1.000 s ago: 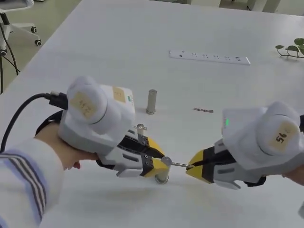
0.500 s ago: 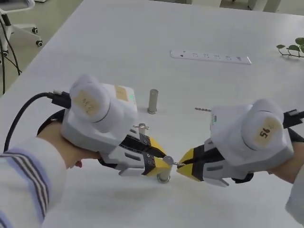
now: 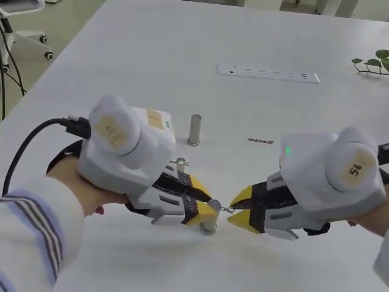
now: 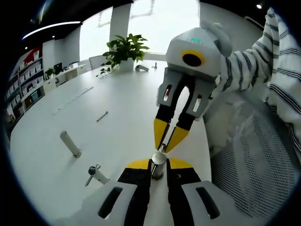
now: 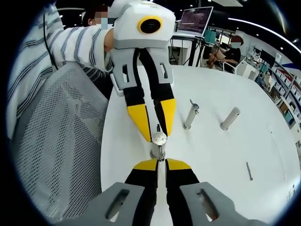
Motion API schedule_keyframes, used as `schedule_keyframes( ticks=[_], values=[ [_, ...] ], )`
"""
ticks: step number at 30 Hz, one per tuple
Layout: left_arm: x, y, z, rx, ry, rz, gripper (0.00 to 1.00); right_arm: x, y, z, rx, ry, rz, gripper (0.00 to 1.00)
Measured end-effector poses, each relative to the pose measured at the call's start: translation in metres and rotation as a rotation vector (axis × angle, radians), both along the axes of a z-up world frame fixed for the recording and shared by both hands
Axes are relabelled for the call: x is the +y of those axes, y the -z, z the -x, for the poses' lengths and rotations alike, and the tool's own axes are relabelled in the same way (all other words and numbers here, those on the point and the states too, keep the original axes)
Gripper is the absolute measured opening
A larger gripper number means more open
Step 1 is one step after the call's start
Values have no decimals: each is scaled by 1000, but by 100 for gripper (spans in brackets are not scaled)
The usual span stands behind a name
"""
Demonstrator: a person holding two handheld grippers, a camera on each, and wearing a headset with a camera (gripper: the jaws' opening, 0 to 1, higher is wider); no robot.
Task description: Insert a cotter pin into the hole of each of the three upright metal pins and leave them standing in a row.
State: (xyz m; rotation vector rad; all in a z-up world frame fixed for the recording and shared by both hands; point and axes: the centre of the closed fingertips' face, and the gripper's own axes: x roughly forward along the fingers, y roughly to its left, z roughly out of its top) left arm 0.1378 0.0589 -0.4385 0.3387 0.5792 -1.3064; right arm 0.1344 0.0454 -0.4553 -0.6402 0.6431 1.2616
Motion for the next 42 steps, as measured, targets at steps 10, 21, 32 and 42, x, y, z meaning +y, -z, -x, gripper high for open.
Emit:
schedule_keyframes(
  ticks=[10, 21, 32, 42],
  values=[
    [0, -1, 0, -3, 0, 0, 9, 6, -3, -1, 5, 23, -30, 0],
    [0, 0, 0, -49, 29, -4, 9, 3, -3, -6, 3, 80, -74, 4],
    [16, -11, 5, -57, -18, 108, 30, 4, 4, -6, 43, 168, -166, 25],
    [50, -14, 11, -52, -145, 187, 78, 20, 3, -6, 108, 208, -350, 28]
  ],
)
